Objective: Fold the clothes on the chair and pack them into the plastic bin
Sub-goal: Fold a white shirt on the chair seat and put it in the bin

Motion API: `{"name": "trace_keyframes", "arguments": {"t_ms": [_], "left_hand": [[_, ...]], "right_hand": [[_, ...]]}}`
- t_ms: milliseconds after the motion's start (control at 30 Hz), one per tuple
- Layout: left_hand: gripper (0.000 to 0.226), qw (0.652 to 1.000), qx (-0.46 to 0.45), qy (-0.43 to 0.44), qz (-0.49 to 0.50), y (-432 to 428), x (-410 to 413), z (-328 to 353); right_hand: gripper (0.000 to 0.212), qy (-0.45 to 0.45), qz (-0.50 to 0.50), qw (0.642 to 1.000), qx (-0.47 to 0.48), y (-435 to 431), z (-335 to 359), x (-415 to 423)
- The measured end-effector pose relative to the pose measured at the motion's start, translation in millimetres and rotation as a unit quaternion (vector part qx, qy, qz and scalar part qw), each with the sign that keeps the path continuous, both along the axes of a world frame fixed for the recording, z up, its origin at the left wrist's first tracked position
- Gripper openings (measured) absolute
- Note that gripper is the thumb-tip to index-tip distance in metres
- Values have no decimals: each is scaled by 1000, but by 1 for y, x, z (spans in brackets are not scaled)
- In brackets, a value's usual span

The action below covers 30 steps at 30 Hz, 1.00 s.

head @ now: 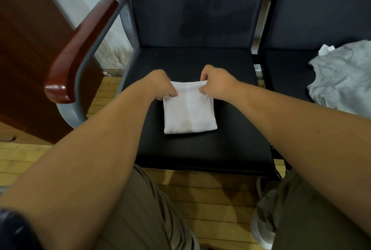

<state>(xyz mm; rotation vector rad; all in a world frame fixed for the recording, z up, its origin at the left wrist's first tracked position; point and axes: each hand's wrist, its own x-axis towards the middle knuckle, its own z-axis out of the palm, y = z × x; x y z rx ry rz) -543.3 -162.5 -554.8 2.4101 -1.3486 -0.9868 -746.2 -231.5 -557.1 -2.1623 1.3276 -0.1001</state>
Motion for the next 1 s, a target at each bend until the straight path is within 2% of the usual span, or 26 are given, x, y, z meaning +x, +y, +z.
{"name": "trace_keyframes", "arguments": {"t_ms": [100,167,233,333,433,700,900,1000], "left_hand": [[57,999,-33,35,19,11,-2,21],[48,998,-54,18,-7,23,-4,39],[38,997,-68,-1,-42,38,-8,57],[31,994,-78,-8,-77,63,-13,79],[31,990,-110,-31,-83,91,-15,98],[32,973,-211,-93,-3,174,16,149],[30,967,-214,-105,91,248,59,164],[31,963,-200,-119,134,295,82,158]], "right_hand": [[49,-28,-20,999,21,4,19,-5],[71,-34,-20,999,29,10,34,-11],[82,-20,4,1000,23,20,49,-19],[71,-9,44,998,37,35,74,-33],[52,5,82,997,6,55,100,-36],[31,-60,105,990,-76,118,150,14],[36,-40,150,984,-91,172,170,90],[39,-19,216,971,-98,208,168,137]]}}
